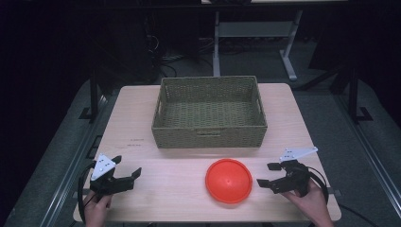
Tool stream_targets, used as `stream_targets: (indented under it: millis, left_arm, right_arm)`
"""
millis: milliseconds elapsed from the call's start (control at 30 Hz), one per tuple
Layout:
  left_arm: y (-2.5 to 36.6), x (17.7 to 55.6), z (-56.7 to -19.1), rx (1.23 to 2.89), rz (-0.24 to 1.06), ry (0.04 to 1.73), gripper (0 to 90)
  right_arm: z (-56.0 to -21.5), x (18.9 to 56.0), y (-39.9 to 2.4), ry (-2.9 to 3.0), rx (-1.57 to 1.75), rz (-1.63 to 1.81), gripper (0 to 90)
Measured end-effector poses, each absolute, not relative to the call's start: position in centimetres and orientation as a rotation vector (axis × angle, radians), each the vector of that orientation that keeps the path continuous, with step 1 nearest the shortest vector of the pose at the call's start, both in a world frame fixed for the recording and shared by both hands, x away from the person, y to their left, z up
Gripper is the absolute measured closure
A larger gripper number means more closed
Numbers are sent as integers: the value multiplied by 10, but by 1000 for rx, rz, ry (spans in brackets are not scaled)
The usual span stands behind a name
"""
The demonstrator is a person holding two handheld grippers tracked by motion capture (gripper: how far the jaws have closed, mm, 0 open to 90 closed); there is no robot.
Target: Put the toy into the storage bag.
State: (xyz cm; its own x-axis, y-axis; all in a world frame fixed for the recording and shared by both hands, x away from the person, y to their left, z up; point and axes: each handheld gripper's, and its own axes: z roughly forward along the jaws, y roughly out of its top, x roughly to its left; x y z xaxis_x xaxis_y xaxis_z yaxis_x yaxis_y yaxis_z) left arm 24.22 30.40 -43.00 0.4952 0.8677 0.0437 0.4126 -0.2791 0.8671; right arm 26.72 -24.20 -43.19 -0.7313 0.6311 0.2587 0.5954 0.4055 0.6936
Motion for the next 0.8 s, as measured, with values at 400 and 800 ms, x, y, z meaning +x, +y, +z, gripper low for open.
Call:
stream_targets:
  millis: [400, 800]
  left_arm:
    - [304, 243, -430, 1889, 669, 1065, 128]
    - [304, 242, -430, 1887, 667, 1062, 128]
  right_arm:
    - [-421, 280, -218, 2623, 1076, 1244, 181]
    - [-423, 296, -200, 2698, 1098, 1157, 181]
